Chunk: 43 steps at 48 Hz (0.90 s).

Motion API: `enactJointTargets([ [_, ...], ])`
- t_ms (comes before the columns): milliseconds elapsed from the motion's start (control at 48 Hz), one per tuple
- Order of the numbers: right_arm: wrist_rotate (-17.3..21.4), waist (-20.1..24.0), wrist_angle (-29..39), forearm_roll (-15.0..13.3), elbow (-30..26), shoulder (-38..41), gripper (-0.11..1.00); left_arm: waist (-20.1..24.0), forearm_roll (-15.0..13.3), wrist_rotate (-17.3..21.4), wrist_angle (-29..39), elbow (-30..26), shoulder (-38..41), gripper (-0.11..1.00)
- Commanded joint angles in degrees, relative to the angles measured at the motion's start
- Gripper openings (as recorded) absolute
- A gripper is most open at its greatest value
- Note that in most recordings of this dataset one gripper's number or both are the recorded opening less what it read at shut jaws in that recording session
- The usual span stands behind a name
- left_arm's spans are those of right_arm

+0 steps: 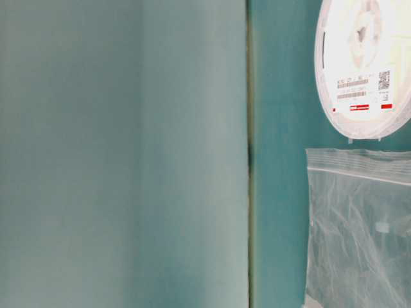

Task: Take out the reel from the clear zip bag.

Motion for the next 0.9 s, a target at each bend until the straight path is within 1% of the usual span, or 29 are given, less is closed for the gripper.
enactJointTargets([
  [0, -0.53, -0.09, -0.53, 0.0, -0.88, 0.26, 0.89, -0.09, 0.18, 0.09, -0.44, -1.41, 0.18, 0.86],
  [875, -0.44, -0.18, -0.18, 0.0, -0.97, -1.23, 0.89, -0.09, 0.18, 0.18, -0.26, -1.41, 0.18, 0.86],
])
